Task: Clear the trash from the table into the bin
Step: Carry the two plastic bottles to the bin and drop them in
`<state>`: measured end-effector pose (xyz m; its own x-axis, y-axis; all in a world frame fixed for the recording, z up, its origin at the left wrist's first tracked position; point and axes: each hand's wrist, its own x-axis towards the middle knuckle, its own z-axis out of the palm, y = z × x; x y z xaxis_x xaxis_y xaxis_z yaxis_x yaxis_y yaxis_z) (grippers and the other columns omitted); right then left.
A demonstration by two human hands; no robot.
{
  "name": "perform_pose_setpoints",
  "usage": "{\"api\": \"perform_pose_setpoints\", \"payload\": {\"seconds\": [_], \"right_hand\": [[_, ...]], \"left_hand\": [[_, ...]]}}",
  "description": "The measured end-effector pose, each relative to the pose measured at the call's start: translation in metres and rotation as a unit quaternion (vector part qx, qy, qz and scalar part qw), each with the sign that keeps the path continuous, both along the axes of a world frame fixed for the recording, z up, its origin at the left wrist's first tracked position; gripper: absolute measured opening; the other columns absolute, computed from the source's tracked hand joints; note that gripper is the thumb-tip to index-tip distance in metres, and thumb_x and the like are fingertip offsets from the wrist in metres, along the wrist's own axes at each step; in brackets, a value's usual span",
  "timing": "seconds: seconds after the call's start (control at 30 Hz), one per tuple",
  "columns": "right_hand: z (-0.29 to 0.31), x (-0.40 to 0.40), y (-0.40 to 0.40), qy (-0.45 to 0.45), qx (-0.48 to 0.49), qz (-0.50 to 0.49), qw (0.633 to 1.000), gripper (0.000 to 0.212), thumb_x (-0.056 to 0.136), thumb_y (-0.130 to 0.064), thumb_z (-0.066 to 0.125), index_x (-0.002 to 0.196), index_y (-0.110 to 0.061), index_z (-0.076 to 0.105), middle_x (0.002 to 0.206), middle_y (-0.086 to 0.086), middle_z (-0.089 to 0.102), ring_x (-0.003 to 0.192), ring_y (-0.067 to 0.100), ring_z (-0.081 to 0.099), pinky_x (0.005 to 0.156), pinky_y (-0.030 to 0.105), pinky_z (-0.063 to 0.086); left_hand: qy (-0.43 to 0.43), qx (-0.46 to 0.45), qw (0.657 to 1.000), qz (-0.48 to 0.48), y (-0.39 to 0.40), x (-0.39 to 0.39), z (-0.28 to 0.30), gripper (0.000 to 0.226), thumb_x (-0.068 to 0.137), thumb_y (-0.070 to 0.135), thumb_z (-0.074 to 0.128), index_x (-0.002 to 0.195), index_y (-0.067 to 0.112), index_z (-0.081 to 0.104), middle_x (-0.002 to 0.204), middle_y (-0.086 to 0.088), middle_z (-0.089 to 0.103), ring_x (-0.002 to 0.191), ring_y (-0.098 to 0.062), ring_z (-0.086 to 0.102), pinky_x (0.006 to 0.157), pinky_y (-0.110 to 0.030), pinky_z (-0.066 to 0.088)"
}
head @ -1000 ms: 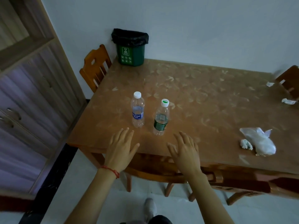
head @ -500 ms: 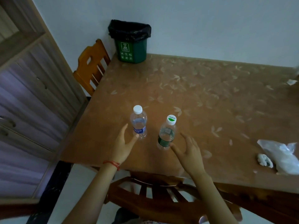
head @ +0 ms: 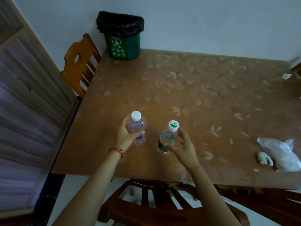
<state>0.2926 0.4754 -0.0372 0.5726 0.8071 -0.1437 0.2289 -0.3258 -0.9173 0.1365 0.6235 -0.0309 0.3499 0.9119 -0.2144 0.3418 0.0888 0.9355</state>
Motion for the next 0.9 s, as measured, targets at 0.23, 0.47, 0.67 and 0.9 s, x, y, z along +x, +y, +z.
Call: {"api": "perform_pose_setpoints", "payload": {"seconds": [0.23,0.47,0.67,0.9], "right_hand": [[0.000,-0.003,0.010,0.009,0.007,-0.018,1.000,0.049,0.075,-0.017,0.075,0.117,-0.021,0.052,0.102,-0.018,0.061,0.092,-0.007,0.058,0.068,0.008,0.047],[0.004,-0.004,0.016,0.032,0.013,0.007,0.999,0.046,0.074,-0.014,0.074,0.117,-0.013,0.055,0.107,-0.004,0.065,0.095,0.005,0.061,0.066,0.003,0.046],[0.010,-0.015,0.028,0.043,0.026,0.052,0.997,0.045,0.072,-0.024,0.077,0.112,-0.018,0.058,0.109,-0.001,0.066,0.099,0.014,0.063,0.074,0.017,0.051],[0.031,-0.051,0.051,0.066,0.065,0.138,0.986,0.035,0.074,-0.015,0.076,0.106,-0.018,0.062,0.103,-0.002,0.069,0.097,0.016,0.064,0.086,0.032,0.051]], "left_hand": [[-0.032,0.002,0.999,-0.003,0.001,-0.001,-0.005,0.070,0.063,0.000,0.079,0.124,0.018,0.047,0.114,0.005,0.053,0.110,-0.014,0.051,0.088,-0.027,0.042],[-0.024,0.003,1.000,0.015,0.001,-0.026,0.007,0.066,0.066,0.008,0.079,0.124,0.018,0.048,0.108,0.010,0.055,0.103,-0.012,0.052,0.082,-0.027,0.044],[-0.039,-0.002,0.997,0.064,-0.006,-0.066,0.014,0.064,0.065,0.010,0.079,0.121,0.018,0.050,0.119,-0.001,0.059,0.112,-0.019,0.054,0.087,-0.031,0.047],[-0.067,0.000,0.983,0.168,-0.030,-0.130,0.035,0.081,0.047,0.035,0.081,0.121,0.018,0.053,0.119,-0.003,0.062,0.109,-0.017,0.058,0.090,-0.037,0.050]]}}
